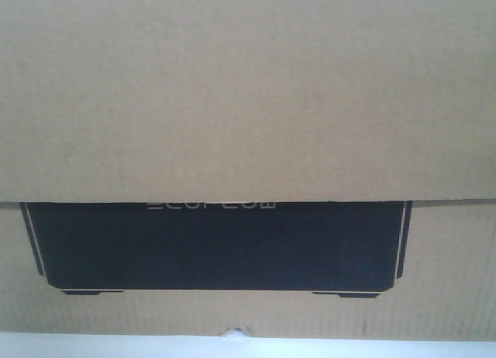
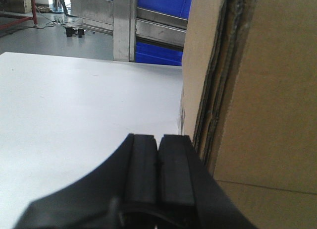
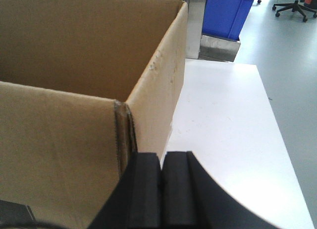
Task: Grab box from left shelf to table start
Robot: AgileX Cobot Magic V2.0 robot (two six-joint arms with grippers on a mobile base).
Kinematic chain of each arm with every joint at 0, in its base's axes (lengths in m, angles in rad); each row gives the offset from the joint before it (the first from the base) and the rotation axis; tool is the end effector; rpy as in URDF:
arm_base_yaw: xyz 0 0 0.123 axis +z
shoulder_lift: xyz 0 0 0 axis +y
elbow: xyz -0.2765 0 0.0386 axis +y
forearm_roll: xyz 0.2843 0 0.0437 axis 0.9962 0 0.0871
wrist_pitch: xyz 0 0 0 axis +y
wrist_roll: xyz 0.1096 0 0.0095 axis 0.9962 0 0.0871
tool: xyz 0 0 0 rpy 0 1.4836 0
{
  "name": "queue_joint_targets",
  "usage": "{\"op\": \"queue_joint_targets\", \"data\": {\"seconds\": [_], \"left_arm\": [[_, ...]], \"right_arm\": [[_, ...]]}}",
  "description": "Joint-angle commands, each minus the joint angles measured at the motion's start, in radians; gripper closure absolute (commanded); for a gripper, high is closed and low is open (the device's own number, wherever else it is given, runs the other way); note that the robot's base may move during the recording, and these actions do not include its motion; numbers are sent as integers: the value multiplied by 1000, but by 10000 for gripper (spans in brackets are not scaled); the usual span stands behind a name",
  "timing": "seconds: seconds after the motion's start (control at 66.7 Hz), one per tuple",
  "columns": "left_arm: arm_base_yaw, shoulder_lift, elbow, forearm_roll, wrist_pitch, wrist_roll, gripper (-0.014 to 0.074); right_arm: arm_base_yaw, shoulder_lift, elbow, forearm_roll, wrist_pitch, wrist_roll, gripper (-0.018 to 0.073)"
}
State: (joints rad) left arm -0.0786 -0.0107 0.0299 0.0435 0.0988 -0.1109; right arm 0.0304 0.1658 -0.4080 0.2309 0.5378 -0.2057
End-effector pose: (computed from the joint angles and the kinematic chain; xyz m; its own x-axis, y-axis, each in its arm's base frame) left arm 0.1178 -0.0088 0.1934 -0.0356 -0.0650 -0.9973 0.0720 0.9951 -0.0674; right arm 0.1059 0.0161 0.2959 -0.1943 -0.0123 -0.9809 -0.1464 0.9891 0.0166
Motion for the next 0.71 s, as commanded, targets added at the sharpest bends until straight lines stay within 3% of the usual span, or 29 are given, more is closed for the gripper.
{"op": "queue_joint_targets", "data": {"seconds": [0.0,0.495,0.69], "left_arm": [[0,-17,-3,-5,-99,1,689],[0,-17,-3,-5,-99,1,689],[0,-17,-3,-5,-99,1,689]], "right_arm": [[-2,13,-29,0,-82,-4,503],[-2,13,-29,-7,-83,-4,503],[-7,4,31,-38,-149,-3,503]]}}
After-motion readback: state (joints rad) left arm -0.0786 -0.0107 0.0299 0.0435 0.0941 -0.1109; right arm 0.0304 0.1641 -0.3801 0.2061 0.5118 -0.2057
